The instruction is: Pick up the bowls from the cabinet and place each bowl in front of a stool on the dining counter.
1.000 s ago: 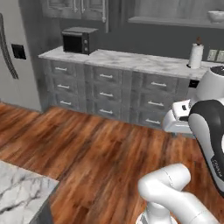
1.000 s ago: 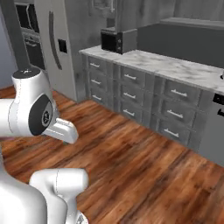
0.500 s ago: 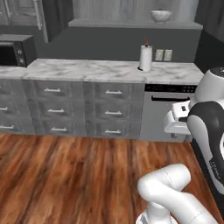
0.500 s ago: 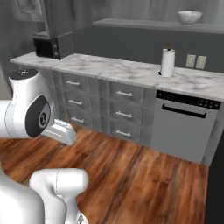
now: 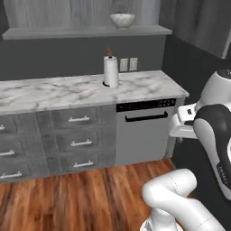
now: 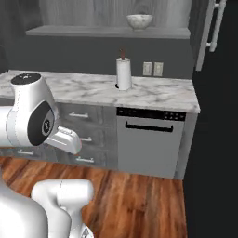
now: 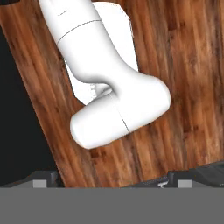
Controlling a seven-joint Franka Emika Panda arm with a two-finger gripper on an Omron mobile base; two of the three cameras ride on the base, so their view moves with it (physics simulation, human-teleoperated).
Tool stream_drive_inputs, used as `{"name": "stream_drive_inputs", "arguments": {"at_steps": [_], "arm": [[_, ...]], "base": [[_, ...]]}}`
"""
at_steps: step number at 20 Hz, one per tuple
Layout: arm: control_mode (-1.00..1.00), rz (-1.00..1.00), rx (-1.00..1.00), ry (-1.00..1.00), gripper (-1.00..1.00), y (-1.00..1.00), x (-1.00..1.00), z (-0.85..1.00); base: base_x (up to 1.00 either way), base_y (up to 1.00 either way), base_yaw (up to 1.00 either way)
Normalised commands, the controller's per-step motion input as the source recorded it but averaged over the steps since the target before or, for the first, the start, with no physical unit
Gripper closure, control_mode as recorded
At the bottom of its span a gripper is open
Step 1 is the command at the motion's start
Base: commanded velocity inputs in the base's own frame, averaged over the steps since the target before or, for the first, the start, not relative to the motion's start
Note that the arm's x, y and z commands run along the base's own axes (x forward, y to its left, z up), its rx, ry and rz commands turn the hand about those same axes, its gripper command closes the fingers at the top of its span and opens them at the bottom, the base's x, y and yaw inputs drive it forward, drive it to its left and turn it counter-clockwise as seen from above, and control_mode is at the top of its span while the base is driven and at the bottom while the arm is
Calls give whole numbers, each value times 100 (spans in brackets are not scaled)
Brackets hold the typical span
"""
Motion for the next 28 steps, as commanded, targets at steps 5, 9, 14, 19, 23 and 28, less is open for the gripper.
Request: {"name": "stream_drive_inputs", "arguments": {"at_steps": [5,9,14,19,23,28], "arm": [[100,0,0,0,-100,0,0,0],[100,0,0,0,-100,0,0,0],[100,0,0,0,-100,0,0,0],[100,0,0,0,-100,0,0,0],[100,0,0,0,-100,0,0,0],[100,0,0,0,-100,0,0,0]], "base": [[100,9,-37],[98,4,-3],[97,-2,4],[84,0,0],[38,0,0],[63,0,-2]]}}
